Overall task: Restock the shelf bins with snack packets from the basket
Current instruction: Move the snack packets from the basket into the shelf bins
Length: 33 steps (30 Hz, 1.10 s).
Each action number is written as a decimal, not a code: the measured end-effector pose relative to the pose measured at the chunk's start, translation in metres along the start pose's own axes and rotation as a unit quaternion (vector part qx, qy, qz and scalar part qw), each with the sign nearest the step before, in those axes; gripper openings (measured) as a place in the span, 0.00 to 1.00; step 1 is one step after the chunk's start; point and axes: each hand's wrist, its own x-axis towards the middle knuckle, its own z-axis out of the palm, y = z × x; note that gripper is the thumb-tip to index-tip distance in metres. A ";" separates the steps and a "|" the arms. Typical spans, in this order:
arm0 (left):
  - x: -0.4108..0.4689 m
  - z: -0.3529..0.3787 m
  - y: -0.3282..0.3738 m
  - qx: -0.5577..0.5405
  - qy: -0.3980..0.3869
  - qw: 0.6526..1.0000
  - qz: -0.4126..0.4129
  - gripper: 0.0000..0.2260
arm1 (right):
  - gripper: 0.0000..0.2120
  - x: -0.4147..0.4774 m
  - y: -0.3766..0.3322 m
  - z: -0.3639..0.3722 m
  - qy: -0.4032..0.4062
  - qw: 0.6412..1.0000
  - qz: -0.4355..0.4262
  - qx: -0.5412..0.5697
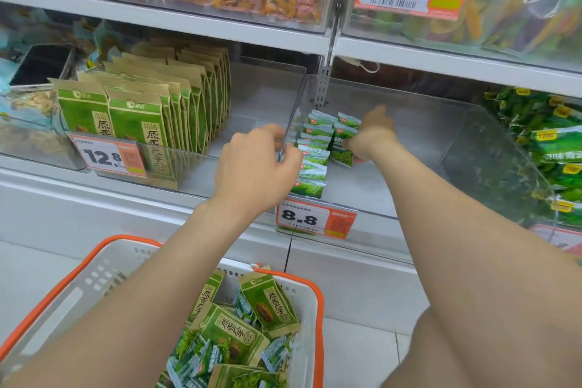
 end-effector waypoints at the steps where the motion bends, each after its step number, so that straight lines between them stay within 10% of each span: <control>1: 0.000 0.001 0.000 0.002 0.005 1.000 0.001 0.18 | 0.43 0.001 0.000 0.001 0.000 1.000 -0.001 0.021; 8: -0.007 0.000 0.004 0.027 0.018 0.999 0.033 0.12 | 0.26 -0.006 0.001 0.000 -0.022 0.992 -0.103 -0.063; 15: -0.011 0.001 -0.005 0.014 0.003 0.997 0.073 0.13 | 0.51 -0.024 0.003 -0.017 0.018 0.996 -0.059 -0.060; 21: -0.035 -0.005 -0.008 -0.103 0.055 0.988 0.104 0.15 | 0.09 -0.061 0.005 -0.030 0.051 0.980 -0.181 -0.068; 26: -0.067 -0.005 -0.020 -0.104 0.191 0.970 0.112 0.02 | 0.09 -0.148 -0.011 -0.049 0.098 0.949 -0.298 -0.018; 33: -0.114 0.021 -0.062 0.006 -0.147 0.989 0.013 0.12 | 0.10 -0.247 -0.005 -0.013 -0.073 0.895 -0.409 -0.160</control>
